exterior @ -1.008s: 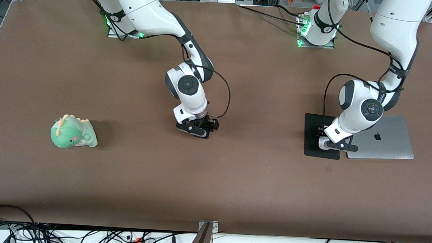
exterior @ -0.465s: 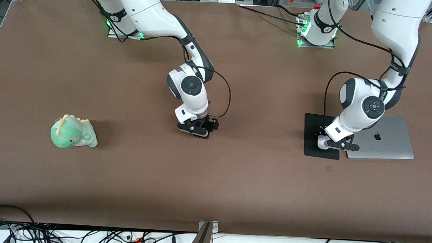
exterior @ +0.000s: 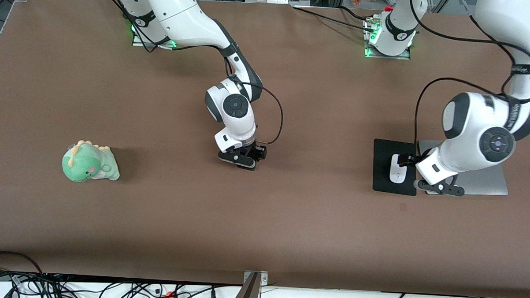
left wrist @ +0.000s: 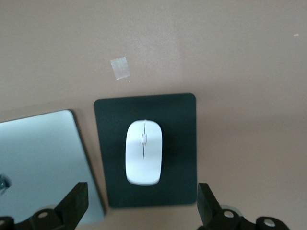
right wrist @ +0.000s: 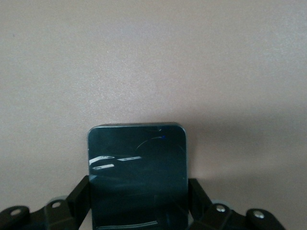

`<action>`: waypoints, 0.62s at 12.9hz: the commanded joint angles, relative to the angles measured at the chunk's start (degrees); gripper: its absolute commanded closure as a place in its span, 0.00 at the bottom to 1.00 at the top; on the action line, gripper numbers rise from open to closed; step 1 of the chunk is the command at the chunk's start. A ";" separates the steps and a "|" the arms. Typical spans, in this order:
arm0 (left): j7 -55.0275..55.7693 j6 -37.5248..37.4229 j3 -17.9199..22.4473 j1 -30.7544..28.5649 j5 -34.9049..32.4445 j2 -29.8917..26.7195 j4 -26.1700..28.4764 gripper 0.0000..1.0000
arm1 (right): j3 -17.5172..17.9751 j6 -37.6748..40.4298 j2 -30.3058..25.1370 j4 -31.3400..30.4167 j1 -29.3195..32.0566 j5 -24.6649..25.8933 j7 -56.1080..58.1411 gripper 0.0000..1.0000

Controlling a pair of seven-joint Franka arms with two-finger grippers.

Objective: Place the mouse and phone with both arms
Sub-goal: 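Open the left gripper and withdraw while the right gripper carries the phone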

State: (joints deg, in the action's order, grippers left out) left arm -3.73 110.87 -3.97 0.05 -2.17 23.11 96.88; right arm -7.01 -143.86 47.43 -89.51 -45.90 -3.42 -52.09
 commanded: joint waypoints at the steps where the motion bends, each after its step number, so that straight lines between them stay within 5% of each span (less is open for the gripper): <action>1: -0.66 -12.13 -1.30 0.39 -0.64 0.89 -9.40 0.00 | -0.37 2.25 0.03 1.18 0.98 0.96 4.25 0.51; 4: -0.31 -25.31 -3.41 0.39 -1.34 -1.99 -16.61 0.00 | -0.46 9.19 -3.30 1.18 4.23 0.70 13.03 0.54; 8: -3.47 -27.46 -2.80 2.05 -1.26 -11.67 -16.72 0.00 | -1.42 15.97 -8.84 -1.80 10.91 0.26 29.29 0.54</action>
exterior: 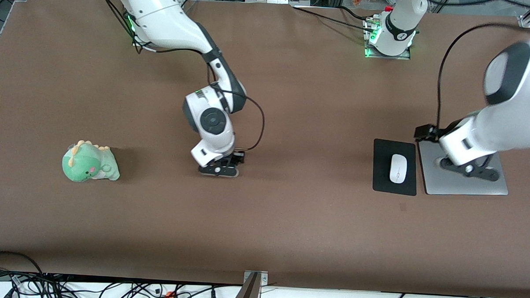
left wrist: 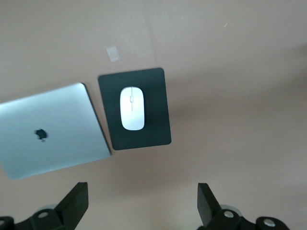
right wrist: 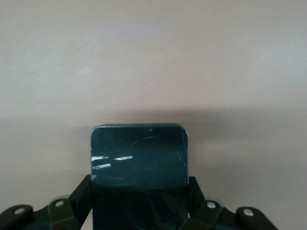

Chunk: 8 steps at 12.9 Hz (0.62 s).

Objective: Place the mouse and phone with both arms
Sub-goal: 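Open the left gripper and withdraw while the right gripper carries the phone, then lower the black phone beside the green plush toy with the right gripper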

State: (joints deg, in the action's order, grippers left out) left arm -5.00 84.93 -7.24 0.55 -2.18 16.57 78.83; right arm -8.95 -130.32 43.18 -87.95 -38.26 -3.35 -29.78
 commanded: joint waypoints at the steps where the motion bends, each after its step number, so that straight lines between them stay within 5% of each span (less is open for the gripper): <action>1: -2.12 -0.83 1.00 1.47 -0.55 -6.54 2.29 0.00 | 0.52 2.44 -5.98 -5.02 5.11 0.19 9.72 0.54; 4: -0.37 10.84 3.01 0.77 1.21 -15.23 15.09 0.00 | 0.43 1.92 -9.33 -10.90 9.07 0.10 17.37 0.53; 7: 2.63 13.24 3.99 0.85 0.69 -22.01 23.63 0.00 | 0.43 1.38 -11.36 -14.96 13.99 -0.08 23.71 0.53; 8: 2.98 11.24 3.73 0.85 0.68 -21.41 22.70 0.00 | 0.43 0.77 -11.36 -15.84 15.13 -0.08 24.50 0.52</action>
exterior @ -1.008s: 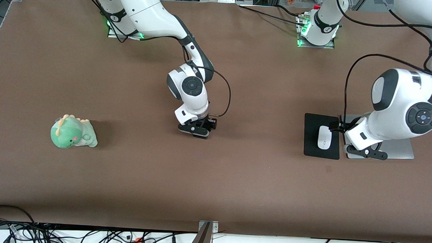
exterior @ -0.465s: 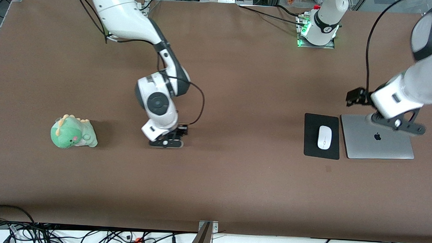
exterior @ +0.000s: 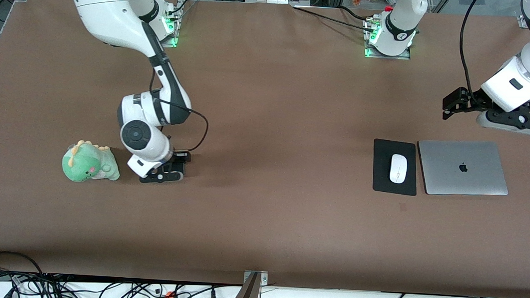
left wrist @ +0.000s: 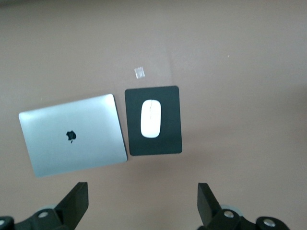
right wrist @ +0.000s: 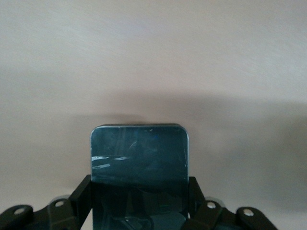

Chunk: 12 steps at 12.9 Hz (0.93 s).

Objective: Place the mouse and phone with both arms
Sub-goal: 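Lower the black phone beside the green plush toy with the right gripper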

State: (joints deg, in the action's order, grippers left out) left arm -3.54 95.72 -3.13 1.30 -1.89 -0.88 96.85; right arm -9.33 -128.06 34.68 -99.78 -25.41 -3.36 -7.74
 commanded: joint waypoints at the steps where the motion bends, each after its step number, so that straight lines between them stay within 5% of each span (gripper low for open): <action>1: 1.61 -0.18 -0.48 0.11 0.31 -3.26 3.53 0.00 | 0.80 -3.75 -2.78 -5.76 3.34 -0.07 4.56 0.52; 6: 1.70 -0.45 0.05 0.02 0.84 -1.59 1.07 0.00 | 0.89 -8.52 -1.81 -8.50 5.63 -0.16 6.87 0.49; 7: 1.79 -0.54 0.14 0.02 0.84 -1.23 0.27 0.00 | 0.89 -9.39 -1.72 -9.11 5.63 -0.33 6.87 0.34; 8: 2.92 -0.63 0.14 0.02 0.84 -1.32 0.26 0.00 | 0.89 -10.44 -1.55 -9.90 5.63 -1.55 6.78 0.07; 12: 5.65 -0.63 -0.30 -0.15 0.75 -1.32 0.09 0.00 | 1.06 -5.03 -6.88 -9.12 5.55 -2.53 5.47 0.00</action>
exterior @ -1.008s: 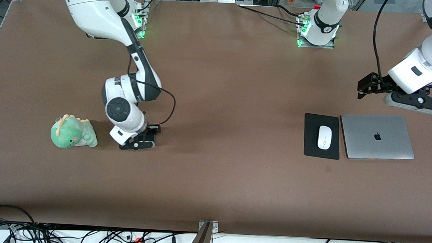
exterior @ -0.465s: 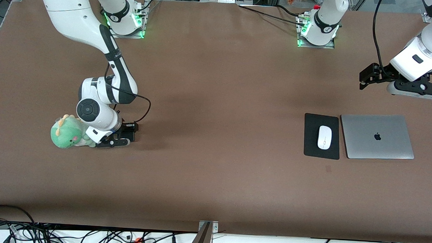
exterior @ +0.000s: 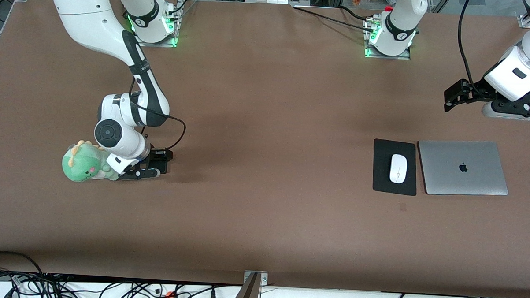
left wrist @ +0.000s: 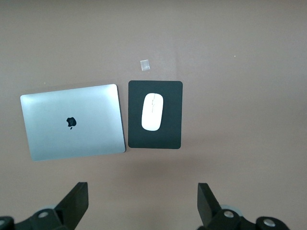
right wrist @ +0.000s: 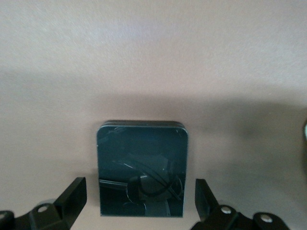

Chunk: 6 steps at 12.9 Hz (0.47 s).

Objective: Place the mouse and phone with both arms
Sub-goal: 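Lower the black phone beside the green plush toy with the right gripper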

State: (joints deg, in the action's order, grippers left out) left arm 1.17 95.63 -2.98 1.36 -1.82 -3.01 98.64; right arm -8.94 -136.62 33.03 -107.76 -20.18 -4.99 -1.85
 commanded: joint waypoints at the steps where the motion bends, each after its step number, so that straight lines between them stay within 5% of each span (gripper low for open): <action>1: 0.94 -0.62 -0.54 -0.22 0.68 0.82 -1.79 0.00 | 0.59 5.81 -7.95 -0.96 0.31 -0.90 -0.44 0.00; 6: 0.51 -0.53 -0.45 -0.22 0.77 0.99 -1.79 0.00 | -1.86 22.85 -25.08 -0.70 0.40 -0.90 -1.23 0.00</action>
State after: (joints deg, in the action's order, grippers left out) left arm 1.74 95.63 -3.21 1.37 -1.81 -2.92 98.55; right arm -10.02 -119.09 15.26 -106.27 -20.16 -5.12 -2.56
